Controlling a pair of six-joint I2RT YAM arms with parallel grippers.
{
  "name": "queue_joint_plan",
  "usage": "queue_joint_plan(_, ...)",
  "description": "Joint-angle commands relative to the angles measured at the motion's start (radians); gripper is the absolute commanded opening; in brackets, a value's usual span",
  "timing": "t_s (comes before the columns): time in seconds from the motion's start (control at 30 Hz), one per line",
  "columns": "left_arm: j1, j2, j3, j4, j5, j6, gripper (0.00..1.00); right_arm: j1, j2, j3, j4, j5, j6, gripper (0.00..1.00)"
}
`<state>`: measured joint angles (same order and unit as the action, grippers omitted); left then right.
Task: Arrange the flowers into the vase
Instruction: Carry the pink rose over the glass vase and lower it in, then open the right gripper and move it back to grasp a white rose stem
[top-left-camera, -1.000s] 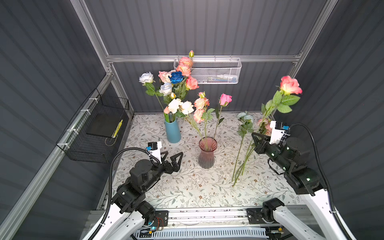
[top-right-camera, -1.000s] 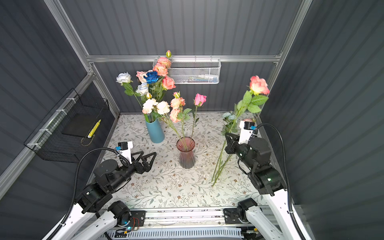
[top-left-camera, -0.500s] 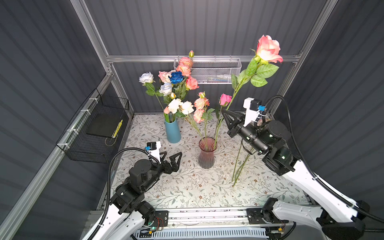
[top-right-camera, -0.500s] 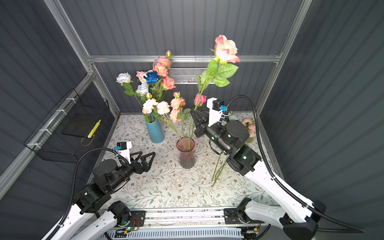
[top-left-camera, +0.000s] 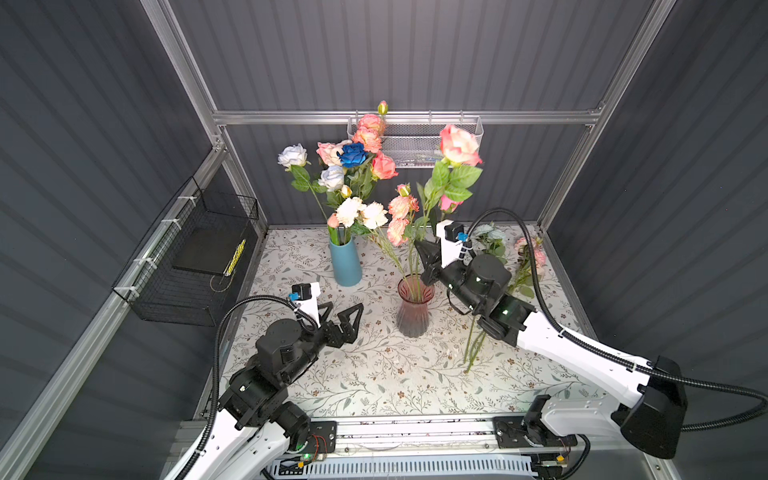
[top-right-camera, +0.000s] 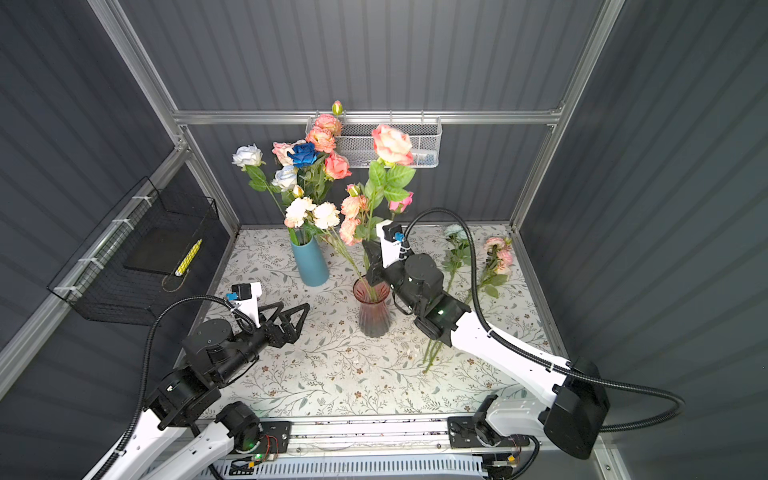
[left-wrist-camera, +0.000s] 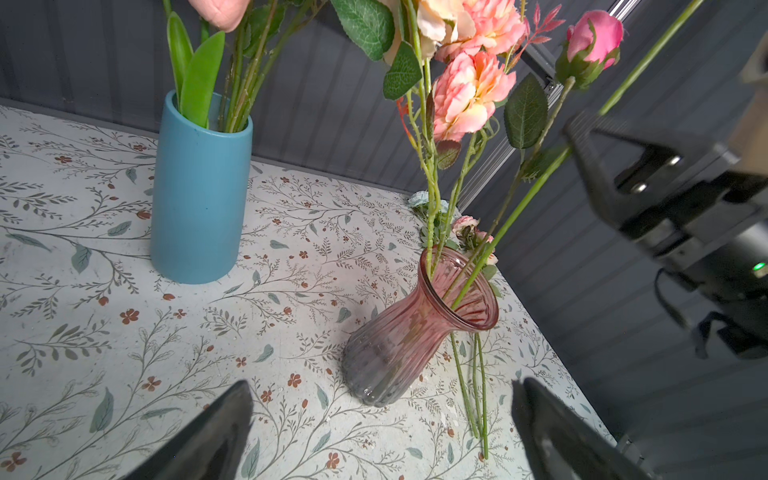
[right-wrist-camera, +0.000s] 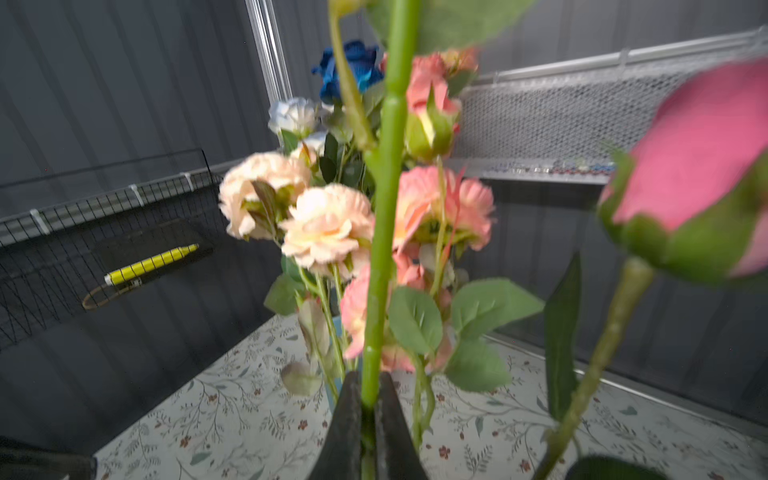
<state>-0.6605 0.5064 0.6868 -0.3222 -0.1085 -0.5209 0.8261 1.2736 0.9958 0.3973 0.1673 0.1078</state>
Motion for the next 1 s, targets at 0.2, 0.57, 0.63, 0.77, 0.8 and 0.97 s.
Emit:
queue_joint_plan(0.2,-0.007,0.017,0.019,0.02,0.018,-0.004,1.0,0.025,-0.103,-0.126,-0.028,0.014,0.101,0.54)
queue_joint_plan(0.57,-0.007,0.047,-0.001,0.056,0.036,-0.001,1.0,0.024,-0.371,-0.279,-0.254,0.043,0.225,0.63)
queue_joint_plan(0.63,-0.007,0.047,-0.007,0.061,0.034,0.0,1.0,0.02,-0.411,-0.303,-0.318,0.097,0.228,0.63)
queue_joint_plan(0.77,-0.007,0.048,-0.016,0.066,0.033,0.0,1.0,-0.1,-0.388,-0.285,-0.5,0.096,0.295,0.6)
queue_joint_plan(0.8,-0.007,0.05,-0.016,0.066,0.035,0.001,1.0,-0.156,-0.364,-0.279,-0.54,0.051,0.341,0.59)
queue_joint_plan(0.97,-0.007,0.048,-0.011,0.06,0.042,0.001,1.0,-0.429,-0.165,-0.217,-0.673,-0.047,0.444,0.59)
